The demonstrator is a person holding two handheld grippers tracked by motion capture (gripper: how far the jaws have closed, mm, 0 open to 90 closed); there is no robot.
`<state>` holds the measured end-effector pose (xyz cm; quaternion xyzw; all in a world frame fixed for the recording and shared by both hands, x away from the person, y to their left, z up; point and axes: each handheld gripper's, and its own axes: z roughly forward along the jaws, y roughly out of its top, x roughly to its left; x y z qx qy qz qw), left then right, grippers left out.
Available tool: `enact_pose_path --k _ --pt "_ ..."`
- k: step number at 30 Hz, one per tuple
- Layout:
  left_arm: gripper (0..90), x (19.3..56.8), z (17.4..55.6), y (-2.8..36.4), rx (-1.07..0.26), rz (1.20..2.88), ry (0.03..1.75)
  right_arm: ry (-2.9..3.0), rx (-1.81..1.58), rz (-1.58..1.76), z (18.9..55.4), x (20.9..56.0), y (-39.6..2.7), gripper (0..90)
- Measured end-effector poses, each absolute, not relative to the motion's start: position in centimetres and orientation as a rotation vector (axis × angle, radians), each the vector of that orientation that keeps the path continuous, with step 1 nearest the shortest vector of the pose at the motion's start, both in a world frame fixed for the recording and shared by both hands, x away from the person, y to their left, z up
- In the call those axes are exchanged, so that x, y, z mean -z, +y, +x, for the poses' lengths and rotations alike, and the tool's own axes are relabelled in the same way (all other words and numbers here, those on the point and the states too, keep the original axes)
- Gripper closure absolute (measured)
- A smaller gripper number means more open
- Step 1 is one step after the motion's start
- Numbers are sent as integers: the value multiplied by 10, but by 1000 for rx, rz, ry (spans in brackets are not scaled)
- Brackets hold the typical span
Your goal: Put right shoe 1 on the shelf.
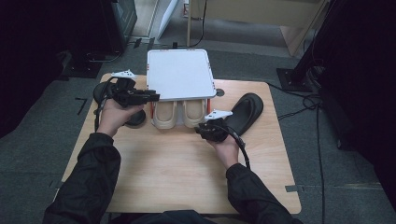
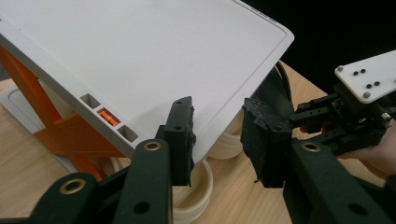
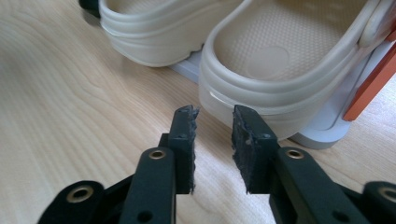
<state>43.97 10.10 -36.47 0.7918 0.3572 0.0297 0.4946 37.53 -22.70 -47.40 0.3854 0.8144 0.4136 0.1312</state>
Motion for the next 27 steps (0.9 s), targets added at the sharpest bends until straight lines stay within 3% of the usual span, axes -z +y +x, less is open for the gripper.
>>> enact_pose_path --k 18,27 --pt "475 350 421 129 -185 1918 912 2428 -1264 1091 355 461 -257 501" --pt "414 359 414 150 -231 1901 969 2441 -1293 1060 351 459 -270 475"
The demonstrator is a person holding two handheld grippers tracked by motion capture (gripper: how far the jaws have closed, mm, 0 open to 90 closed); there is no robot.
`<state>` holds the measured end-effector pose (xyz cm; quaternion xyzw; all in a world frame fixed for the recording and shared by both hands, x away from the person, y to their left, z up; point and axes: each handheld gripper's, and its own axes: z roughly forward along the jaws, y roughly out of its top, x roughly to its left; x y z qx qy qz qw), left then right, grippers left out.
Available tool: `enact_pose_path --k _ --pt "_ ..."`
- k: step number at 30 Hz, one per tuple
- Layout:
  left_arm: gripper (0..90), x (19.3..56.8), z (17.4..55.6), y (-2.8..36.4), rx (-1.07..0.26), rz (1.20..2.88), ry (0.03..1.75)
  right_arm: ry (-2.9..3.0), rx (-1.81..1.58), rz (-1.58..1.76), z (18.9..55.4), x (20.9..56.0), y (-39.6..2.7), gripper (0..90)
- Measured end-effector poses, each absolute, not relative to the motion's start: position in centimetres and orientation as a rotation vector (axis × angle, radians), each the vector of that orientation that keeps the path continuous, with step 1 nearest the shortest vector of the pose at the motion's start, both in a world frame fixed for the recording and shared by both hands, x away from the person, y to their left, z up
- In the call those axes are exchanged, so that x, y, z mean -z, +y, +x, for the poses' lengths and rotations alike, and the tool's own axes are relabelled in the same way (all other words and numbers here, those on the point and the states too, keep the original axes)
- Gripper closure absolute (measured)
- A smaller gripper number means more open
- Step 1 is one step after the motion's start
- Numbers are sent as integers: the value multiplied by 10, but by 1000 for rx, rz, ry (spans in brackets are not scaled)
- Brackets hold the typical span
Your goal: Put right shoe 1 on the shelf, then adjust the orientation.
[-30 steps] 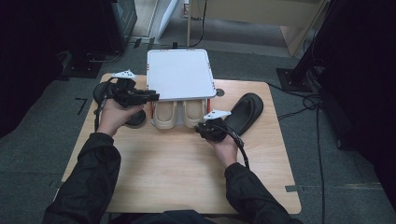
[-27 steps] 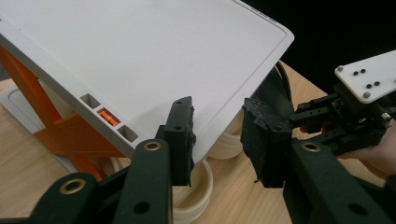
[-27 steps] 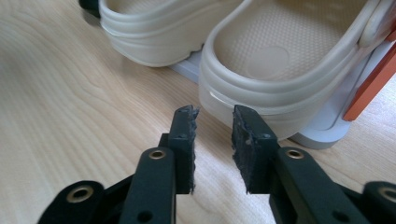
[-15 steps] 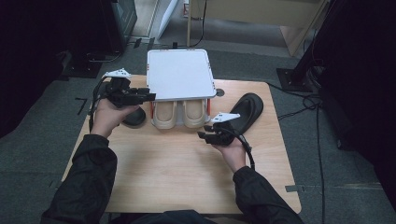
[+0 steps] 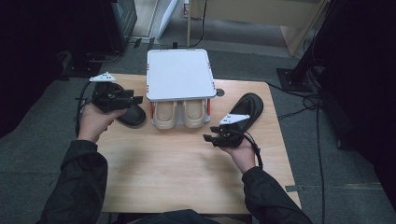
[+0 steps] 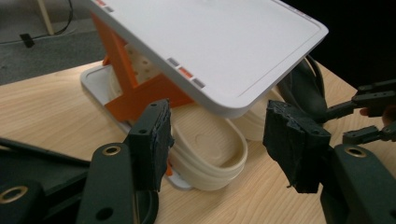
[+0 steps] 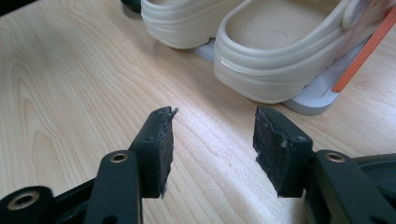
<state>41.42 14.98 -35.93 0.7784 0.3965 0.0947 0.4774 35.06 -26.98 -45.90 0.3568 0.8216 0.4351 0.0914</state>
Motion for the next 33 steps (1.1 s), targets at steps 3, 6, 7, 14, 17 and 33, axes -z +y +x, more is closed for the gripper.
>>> enact_pose_path --k 3,6,7,14,17,33 --pt "404 363 413 156 -246 1901 992 2403 -1286 1080 351 462 -273 455" --pt "399 368 413 162 -251 1894 1010 2415 -1286 1068 352 466 -276 477" --pt "397 369 413 164 -253 1894 1017 2409 -1304 1087 353 468 -276 477" --pt "393 383 415 177 -271 1896 1057 2397 -1326 1110 359 471 -273 462" --pt "393 390 417 182 -275 1888 1080 2397 -1316 1124 359 471 -273 459" --pt "400 423 428 211 -306 1892 1199 2396 -1308 1132 362 473 -274 458"
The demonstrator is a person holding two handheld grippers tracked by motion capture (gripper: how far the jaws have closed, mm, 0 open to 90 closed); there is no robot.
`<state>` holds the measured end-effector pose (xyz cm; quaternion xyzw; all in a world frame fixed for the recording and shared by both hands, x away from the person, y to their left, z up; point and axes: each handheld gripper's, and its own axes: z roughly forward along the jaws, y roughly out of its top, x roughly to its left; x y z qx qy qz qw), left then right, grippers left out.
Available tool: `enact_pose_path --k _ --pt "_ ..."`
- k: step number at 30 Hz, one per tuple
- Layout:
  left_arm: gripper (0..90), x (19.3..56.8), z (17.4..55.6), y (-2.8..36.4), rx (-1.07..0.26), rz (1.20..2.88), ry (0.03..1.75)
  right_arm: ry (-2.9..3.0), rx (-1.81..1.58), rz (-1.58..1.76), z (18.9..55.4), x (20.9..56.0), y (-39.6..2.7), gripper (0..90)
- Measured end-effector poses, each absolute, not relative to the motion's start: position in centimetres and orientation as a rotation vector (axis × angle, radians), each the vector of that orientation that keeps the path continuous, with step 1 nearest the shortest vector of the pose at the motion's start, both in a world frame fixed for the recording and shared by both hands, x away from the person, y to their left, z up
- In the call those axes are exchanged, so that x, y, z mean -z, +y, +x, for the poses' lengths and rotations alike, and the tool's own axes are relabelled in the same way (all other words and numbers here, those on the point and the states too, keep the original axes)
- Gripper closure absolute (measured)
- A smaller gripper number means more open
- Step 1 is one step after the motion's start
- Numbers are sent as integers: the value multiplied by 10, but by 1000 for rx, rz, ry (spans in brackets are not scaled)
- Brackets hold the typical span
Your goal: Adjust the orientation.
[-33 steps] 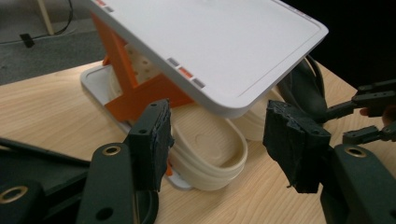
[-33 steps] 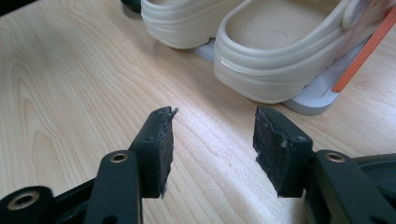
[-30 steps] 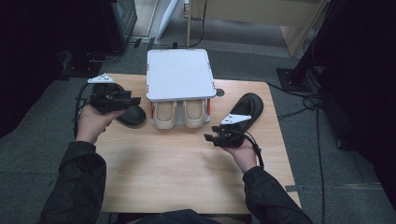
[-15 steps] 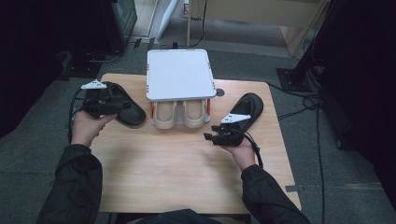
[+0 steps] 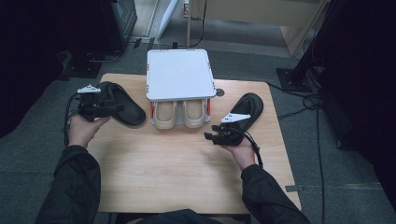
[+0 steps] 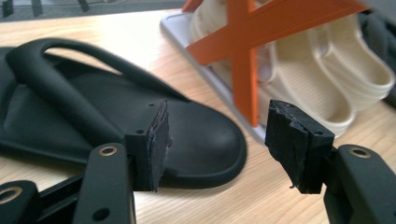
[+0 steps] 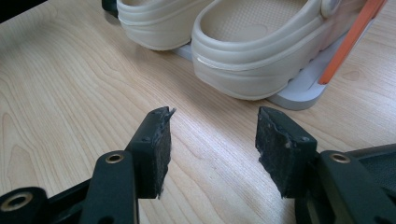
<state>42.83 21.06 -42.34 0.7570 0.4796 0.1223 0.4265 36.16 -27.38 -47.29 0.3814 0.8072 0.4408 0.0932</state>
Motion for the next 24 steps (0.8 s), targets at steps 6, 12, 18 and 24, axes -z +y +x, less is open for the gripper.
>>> enact_pose_path --k 6,12,18,24 --pt "401 435 437 217 -326 1885 1237 2397 -1306 1130 362 474 -273 459" --pt "403 451 449 223 -337 1881 1297 2399 -1302 1136 362 474 -272 459" --pt "398 462 460 227 -355 1888 1337 2411 -1291 1130 362 476 -271 458" --pt "398 470 470 231 -366 1853 1366 2414 -1284 1133 362 477 -271 458"
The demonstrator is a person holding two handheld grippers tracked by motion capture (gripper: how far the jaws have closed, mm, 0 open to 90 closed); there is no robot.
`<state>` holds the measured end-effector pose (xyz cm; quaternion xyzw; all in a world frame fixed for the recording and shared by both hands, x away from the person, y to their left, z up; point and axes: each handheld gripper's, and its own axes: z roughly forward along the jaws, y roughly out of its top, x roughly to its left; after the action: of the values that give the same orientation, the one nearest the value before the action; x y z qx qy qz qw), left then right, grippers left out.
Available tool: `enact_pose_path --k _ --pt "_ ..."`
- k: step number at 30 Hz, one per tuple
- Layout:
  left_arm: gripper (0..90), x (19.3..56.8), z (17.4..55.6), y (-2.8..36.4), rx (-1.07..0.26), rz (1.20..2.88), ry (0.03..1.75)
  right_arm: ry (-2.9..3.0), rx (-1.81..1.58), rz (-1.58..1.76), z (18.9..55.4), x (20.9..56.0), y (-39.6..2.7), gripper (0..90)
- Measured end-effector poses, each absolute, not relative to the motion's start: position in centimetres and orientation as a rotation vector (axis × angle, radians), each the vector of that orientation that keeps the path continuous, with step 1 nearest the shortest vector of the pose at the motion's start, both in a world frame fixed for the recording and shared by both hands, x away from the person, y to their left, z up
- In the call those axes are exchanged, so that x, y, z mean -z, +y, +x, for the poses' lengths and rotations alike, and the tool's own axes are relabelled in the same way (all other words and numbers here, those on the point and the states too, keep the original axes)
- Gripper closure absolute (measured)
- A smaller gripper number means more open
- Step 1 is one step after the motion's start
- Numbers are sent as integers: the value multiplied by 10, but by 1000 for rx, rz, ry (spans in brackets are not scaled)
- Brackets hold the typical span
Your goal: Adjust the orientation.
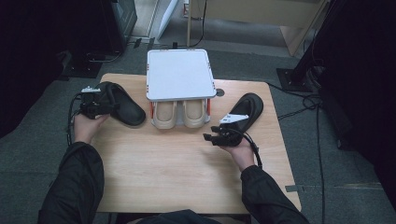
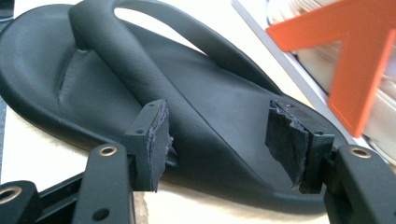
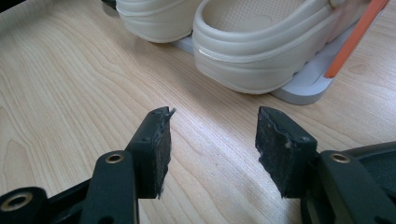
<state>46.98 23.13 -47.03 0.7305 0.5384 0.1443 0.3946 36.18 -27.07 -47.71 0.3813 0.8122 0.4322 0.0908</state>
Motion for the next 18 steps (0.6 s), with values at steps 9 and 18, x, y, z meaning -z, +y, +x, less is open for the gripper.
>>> enact_pose_path --k 9,18 --pt "407 479 482 229 -360 1882 1399 2405 -1268 1151 360 478 -274 459" --pt "430 487 486 230 -354 1878 1436 2401 -1259 1143 357 479 -275 459"
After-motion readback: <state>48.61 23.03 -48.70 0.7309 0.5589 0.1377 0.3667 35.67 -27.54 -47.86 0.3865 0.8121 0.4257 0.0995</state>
